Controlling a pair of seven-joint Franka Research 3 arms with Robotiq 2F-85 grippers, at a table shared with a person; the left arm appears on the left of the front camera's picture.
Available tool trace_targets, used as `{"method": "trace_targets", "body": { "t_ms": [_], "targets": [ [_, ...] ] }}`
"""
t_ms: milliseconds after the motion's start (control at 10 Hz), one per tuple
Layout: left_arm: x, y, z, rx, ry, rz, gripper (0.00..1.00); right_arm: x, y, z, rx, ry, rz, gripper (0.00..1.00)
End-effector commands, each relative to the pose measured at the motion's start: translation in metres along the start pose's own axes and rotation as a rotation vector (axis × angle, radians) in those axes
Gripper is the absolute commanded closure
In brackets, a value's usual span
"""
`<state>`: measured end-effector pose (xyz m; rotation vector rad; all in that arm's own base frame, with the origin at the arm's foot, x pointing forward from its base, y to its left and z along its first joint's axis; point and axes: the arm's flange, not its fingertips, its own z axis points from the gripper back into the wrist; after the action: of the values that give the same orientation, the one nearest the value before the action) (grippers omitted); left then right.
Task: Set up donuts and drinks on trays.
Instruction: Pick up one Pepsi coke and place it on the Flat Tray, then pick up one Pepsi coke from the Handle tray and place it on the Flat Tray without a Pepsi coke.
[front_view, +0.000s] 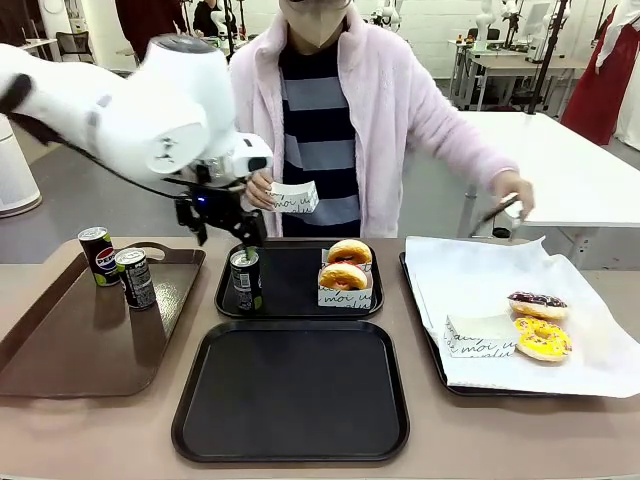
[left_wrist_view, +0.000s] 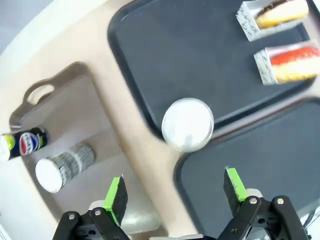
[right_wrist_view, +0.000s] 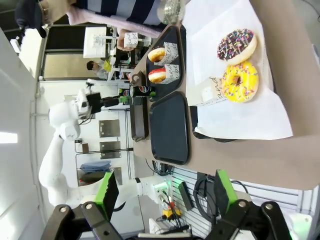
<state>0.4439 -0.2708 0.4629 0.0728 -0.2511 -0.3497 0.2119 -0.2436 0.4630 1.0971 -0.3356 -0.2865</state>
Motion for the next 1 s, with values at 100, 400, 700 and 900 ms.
{"method": "trace_targets", "body": {
  "t_ms": [100,400,700,900],
  "targets": [
    [-0.083,0.048,0.047,-0.074,-0.031,-0.109,0.0,0.001,0.0,-0.001,0.022,-0.011,0.016,0.0],
    [-0.123,0.091,0.064,-0.101,-0.049,-0.061,0.0,0.001,0.0,-0.001,0.022,-0.011,0.016,0.0],
    [-0.124,0.116,0.061,-0.082,-0.045,0.026,0.0,0.001,0.0,-0.001,0.022,-0.011,0.016,0.0],
    [-0.127,0.107,0.068,-0.085,-0.052,-0.014,0.0,0.001,0.0,-0.001,0.022,-0.011,0.016,0.0]
  ]
}}
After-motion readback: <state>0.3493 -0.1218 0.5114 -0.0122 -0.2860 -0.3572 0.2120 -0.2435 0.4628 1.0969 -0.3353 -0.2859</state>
